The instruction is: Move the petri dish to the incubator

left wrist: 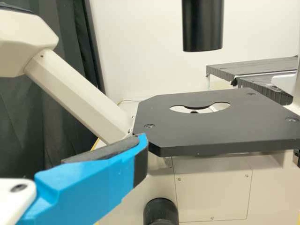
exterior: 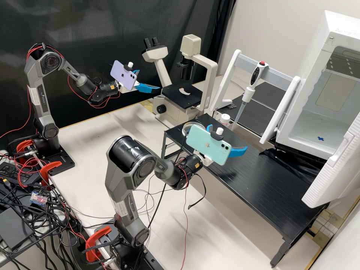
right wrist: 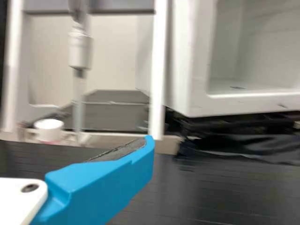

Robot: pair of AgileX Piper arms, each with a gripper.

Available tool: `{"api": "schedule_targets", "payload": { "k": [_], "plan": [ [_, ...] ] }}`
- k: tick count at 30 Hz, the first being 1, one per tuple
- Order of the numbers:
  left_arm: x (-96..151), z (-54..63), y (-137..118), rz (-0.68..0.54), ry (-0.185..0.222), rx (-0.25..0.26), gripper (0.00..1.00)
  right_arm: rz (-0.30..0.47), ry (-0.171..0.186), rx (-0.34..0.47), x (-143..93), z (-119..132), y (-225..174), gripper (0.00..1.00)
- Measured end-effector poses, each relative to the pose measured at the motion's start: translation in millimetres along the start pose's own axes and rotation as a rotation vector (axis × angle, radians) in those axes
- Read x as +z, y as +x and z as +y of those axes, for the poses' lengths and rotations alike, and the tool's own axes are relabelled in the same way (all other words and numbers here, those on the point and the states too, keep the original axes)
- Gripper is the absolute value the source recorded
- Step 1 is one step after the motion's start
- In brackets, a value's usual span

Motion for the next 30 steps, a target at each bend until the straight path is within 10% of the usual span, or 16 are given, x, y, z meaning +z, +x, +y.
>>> {"api": "schedule_targets", "payload": {
  "k": [13, 30],
  "plan": [
    [0, 0.5, 0, -0.001, 0.0, 0.005, 1.0, 0.161, -0.077, -0.166, -39, -54, -19, 1.0],
    [0, 0.5, 0, -0.001, 0.0, 0.005, 1.0, 0.07, -0.087, -0.27, -21, -88, 1, 1.0]
  ]
}}
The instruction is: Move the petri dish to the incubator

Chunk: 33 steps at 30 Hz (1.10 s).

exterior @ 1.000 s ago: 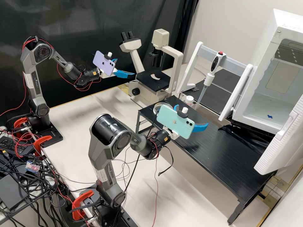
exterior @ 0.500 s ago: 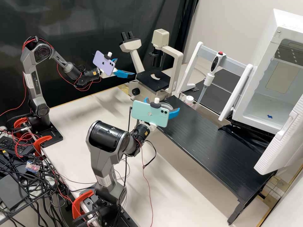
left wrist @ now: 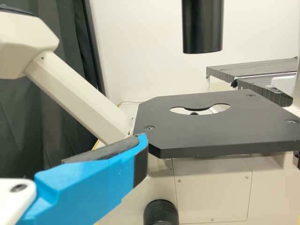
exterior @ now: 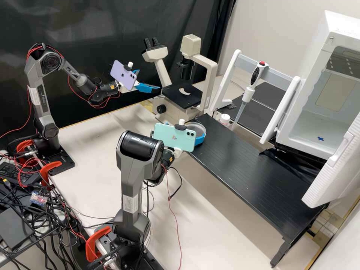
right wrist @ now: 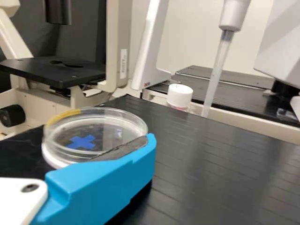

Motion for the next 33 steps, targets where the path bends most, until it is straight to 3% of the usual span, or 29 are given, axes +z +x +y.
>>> {"api": "schedule_targets", "payload": {
  "k": [5, 13, 21, 28, 29, 33],
  "plan": [
    [0, 0.0, 0, 0.0, 0.0, 0.0, 1.0, 0.001, -0.003, -0.007, 4, 1, 3, 1.0],
    [0, 0.0, 0, 0.0, 0.0, 0.0, 1.0, -0.029, 0.034, 0.026, 12, 12, 11, 1.0],
    [0, 0.0, 0, 0.0, 0.0, 0.0, 1.0, -0.048, 0.031, 0.02, 17, 18, 13, 1.0],
    [0, 0.0, 0, 0.0, 0.0, 0.0, 1.0, -0.051, 0.05, 0.023, 17, 21, 12, 1.0],
    [0, 0.0, 0, 0.0, 0.0, 0.0, 1.0, -0.051, 0.051, 0.023, 17, 21, 12, 0.0],
    [0, 0.0, 0, 0.0, 0.0, 0.0, 1.0, -0.051, 0.071, 0.023, 17, 21, 12, 0.0]
  ]
}}
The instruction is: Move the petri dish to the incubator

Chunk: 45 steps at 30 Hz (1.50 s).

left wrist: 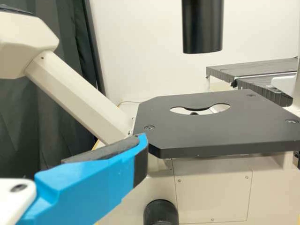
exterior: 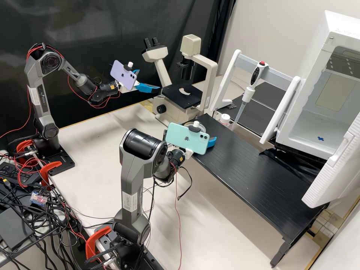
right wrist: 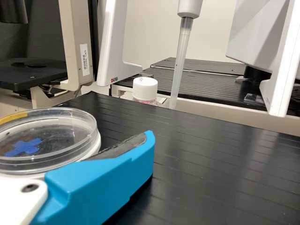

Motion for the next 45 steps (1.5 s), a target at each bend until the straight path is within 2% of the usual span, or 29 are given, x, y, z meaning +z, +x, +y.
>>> {"api": "schedule_targets", "payload": {
  "k": [5, 6, 13, 14, 17, 21, 25, 31, 39, 44, 45],
  "plan": [
    [0, 0.0, 0, 0.0, 0.0, 0.0, 1.0, -0.004, 0.019, -0.027, 0, -1, -1, 0.0],
    [0, 0.0, 0, 0.0, 0.0, 0.0, 1.0, -0.004, 0.019, -0.032, 0, 0, -1, 1.0],
    [0, 0.0, 0, 0.0, 0.0, 0.0, 1.0, 0.02, -0.003, -0.003, -9, 11, -9, 1.0],
    [0, 0.0, 0, 0.0, 0.0, 0.0, 1.0, 0.014, -0.027, 0.003, -10, 13, -12, 1.0],
    [0, 0.0, 0, 0.0, 0.0, 0.0, 1.0, 0.013, -0.067, 0.017, -16, 17, -19, 1.0],
    [0, 0.0, 0, 0.0, 0.0, 0.0, 1.0, 0.057, -0.14, 0.027, -27, 19, -24, 1.0],
    [0, 0.0, 0, 0.0, 0.0, 0.0, 1.0, 0.058, -0.173, 0.001, -30, 16, -24, 1.0],
    [0, 0.0, 0, 0.0, 0.0, 0.0, 1.0, 0.015, -0.165, -0.071, -28, 9, -15, 1.0],
    [0, 0.0, 0, 0.0, 0.0, 0.0, 1.0, -0.018, -0.039, -0.126, -21, 10, -1, 1.0],
    [0, 0.0, 0, 0.0, 0.0, 0.0, 1.0, -0.013, -0.027, -0.183, -19, 11, 1, 1.0],
    [0, 0.0, 0, 0.0, 0.0, 0.0, 1.0, -0.01, -0.024, -0.19, -19, 12, 2, 0.0]
  ]
}}
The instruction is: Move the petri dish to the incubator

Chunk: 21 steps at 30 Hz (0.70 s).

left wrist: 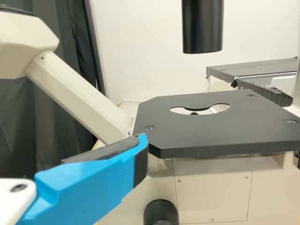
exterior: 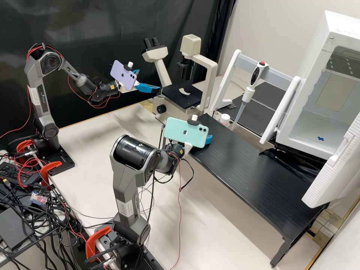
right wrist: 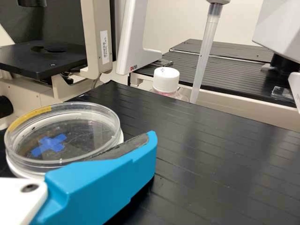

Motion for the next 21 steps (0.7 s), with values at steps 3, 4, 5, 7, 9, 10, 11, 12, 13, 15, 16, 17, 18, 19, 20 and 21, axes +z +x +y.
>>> {"api": "schedule_targets", "payload": {
  "k": [3, 4, 5, 7, 9, 10, 11, 12, 13, 15, 16, 17, 18, 19, 20, 21],
  "plan": [
    [0.0, 0.0, 0.0, 0.0, 0.0, 0.0, 1.0, 0.005, 0.013, -0.009, 1.2, 0.7, -0.3, 0.0],
    [0.0, 0.0, 0.0, 0.0, 0.0, 0.0, 1.0, 0.004, 0.017, -0.009, 1.4, 0.9, -0.3, 0.0],
    [0.0, 0.0, 0.0, 0.0, 0.0, 0.0, 1.0, 0.004, 0.02, -0.009, 1.4, 0.9, -0.3, 0.0],
    [0.0, 0.0, 0.0, 0.0, 0.0, 0.0, 1.0, 0.004, 0.02, -0.009, 1.4, 0.9, -0.3, 0.0],
    [0.0, 0.0, 0.0, 0.0, 0.0, 0.0, 1.0, 0.004, 0.02, -0.009, 1.4, 0.9, -0.3, 0.0],
    [0.0, 0.0, 0.0, 0.0, 0.0, 0.0, 1.0, 0.004, 0.02, -0.009, 1.4, 0.9, -0.3, 0.0],
    [0.0, 0.0, 0.0, 0.0, 0.0, 0.0, 1.0, 0.004, 0.02, -0.009, 1.4, 0.9, -0.3, 0.0],
    [0.0, 0.0, 0.0, 0.0, 0.0, 0.0, 1.0, 0.004, 0.02, -0.009, 1.4, 0.9, -0.3, 0.0],
    [0.0, 0.0, 0.0, 0.0, 0.0, 0.0, 1.0, 0.004, 0.022, -0.008, 1.5, 1.0, -0.3, 0.0],
    [0.0, 0.0, 0.0, 0.0, 0.0, 0.0, 1.0, 0.002, 0.023, -0.005, 1.6, 1.2, -0.3, 0.0],
    [0.0, 0.0, 0.0, 0.0, 0.0, 0.0, 1.0, 0.001, 0.018, -0.004, 1.7, 1.3, -0.3, 0.0],
    [0.0, 0.0, 0.0, 0.0, 0.0, 0.0, 1.0, 0.0, 0.02, -0.003, 1.8, 1.4, -0.3, 0.0],
    [0.0, 0.0, 0.0, 0.0, 0.0, 0.0, 1.0, -0.002, 0.021, 0.0, 2.0, 1.6, -0.3, 0.0],
    [0.0, 0.0, 0.0, 0.0, 0.0, 0.0, 1.0, -0.004, 0.021, 0.003, 2.2, 1.9, -0.3, 0.0],
    [0.0, 0.0, 0.0, 0.0, 0.0, 0.0, 1.0, -0.007, 0.025, 0.004, 2.7, 1.7, -0.5, 0.0],
    [0.0, 0.0, 0.0, 0.0, 0.0, 0.0, 1.0, -0.008, 0.026, 0.005, 2.8, 1.8, -0.6, 0.0]
  ]
}}
